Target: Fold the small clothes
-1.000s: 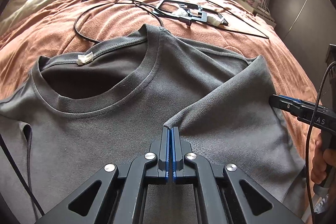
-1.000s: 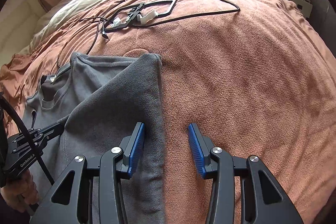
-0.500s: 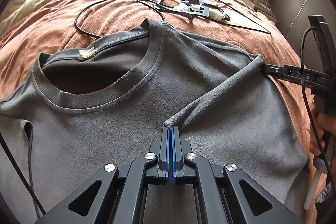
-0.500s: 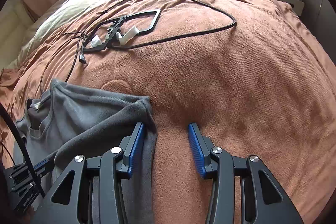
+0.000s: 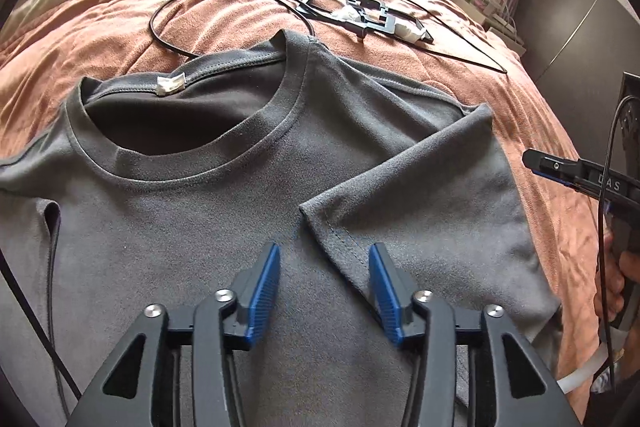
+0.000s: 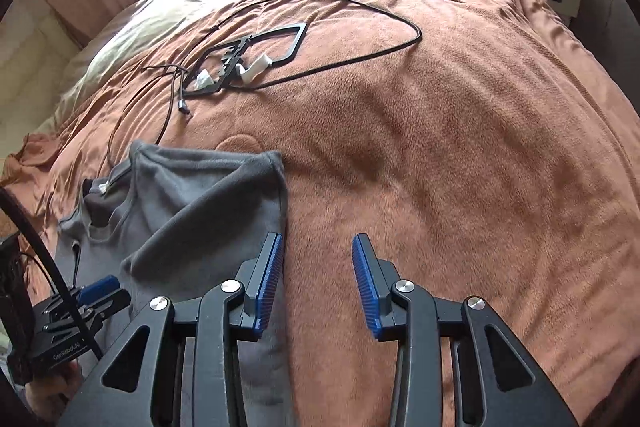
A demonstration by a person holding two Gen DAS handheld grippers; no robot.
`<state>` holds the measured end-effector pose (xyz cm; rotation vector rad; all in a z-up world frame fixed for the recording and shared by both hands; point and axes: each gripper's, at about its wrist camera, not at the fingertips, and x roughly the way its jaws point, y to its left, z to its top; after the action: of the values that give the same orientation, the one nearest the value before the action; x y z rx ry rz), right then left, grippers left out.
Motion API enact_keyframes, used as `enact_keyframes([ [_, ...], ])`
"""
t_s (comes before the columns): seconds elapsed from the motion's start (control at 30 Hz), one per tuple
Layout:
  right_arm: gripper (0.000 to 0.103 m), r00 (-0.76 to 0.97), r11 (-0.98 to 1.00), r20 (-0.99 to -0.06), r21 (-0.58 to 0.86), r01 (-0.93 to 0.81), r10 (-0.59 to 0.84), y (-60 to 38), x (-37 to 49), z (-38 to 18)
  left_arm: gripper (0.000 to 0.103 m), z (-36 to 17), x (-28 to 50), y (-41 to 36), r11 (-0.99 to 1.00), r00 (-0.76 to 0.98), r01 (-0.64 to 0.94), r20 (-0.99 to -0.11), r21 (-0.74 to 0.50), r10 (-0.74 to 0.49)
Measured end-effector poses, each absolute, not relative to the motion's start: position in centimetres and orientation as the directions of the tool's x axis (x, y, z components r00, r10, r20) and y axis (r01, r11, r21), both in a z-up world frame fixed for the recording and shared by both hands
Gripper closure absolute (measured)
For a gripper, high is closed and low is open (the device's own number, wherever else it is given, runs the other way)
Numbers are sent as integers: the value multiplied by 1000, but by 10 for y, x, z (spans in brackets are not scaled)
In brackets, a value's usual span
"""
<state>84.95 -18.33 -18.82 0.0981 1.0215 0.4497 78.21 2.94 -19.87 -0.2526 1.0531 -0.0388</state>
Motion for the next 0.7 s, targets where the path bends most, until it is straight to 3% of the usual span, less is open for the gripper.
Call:
enact_keyframes([
  [0.7, 65, 365, 903, -896, 80, -423, 251, -181, 750, -204, 46, -204, 730, -59, 993, 406, 26, -907, -116, -116],
])
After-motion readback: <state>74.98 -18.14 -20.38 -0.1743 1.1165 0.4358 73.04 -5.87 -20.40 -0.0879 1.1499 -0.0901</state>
